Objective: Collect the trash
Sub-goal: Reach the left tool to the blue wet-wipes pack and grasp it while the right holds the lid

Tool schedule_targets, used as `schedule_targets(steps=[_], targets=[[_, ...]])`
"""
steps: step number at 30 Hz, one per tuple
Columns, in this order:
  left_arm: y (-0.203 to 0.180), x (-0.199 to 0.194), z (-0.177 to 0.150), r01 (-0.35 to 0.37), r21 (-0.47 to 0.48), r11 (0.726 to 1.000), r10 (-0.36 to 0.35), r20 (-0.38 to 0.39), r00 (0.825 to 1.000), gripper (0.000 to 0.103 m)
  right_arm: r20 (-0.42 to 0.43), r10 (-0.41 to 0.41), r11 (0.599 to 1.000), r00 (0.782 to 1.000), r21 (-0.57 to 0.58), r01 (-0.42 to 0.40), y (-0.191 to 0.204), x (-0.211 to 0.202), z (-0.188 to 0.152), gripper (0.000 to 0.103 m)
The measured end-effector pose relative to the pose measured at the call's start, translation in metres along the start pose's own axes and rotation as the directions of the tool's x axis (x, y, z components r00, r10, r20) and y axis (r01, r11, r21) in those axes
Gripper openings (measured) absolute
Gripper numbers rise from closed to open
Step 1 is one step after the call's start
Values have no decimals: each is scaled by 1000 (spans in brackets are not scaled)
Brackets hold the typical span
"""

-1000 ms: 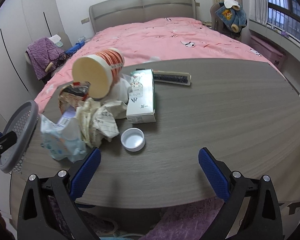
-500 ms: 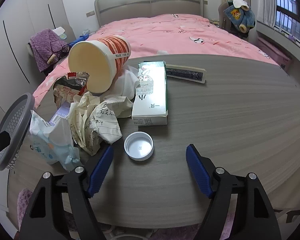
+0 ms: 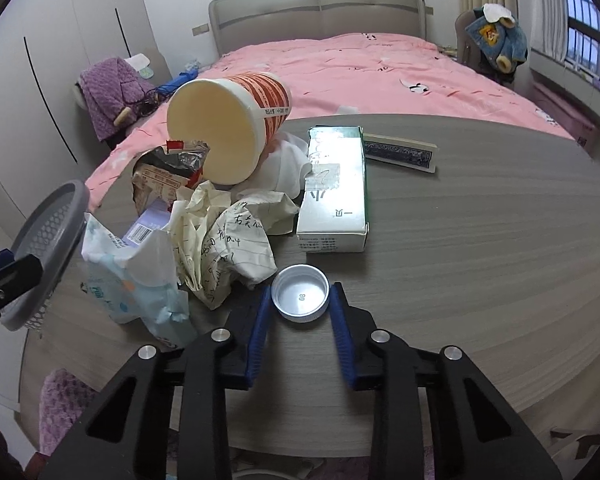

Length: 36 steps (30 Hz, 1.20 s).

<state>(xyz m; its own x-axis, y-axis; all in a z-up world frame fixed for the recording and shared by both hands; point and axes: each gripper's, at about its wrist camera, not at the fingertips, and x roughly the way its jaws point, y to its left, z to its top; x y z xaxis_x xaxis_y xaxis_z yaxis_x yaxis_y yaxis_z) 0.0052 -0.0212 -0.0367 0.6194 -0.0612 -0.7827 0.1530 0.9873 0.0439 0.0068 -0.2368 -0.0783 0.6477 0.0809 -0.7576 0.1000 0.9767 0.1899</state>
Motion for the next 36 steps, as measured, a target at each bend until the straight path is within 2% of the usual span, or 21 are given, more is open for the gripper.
schedule_targets(steps=[14, 21, 25, 32, 36], targets=[[-19, -7, 1, 55, 18, 998, -55, 0, 998, 82, 41, 8, 1000, 999, 25, -9, -15, -27, -10, 30], [-48, -6, -1, 104, 57, 993, -104, -4, 995, 82, 59, 12, 999, 998, 48, -15, -30, -38, -15, 30], [-71, 1, -3, 141, 99, 985, -138, -34, 990, 82, 65, 19, 997, 998, 69, -23, -39, -42, -17, 30], [-97, 17, -8, 148, 132, 980, -141, -56, 988, 82, 76, 20, 995, 997, 98, -28, -56, -48, -21, 30], [-104, 27, -8, 113, 138, 984, -104, -71, 992, 82, 73, 21, 993, 997, 113, -30, -61, -47, -19, 30]])
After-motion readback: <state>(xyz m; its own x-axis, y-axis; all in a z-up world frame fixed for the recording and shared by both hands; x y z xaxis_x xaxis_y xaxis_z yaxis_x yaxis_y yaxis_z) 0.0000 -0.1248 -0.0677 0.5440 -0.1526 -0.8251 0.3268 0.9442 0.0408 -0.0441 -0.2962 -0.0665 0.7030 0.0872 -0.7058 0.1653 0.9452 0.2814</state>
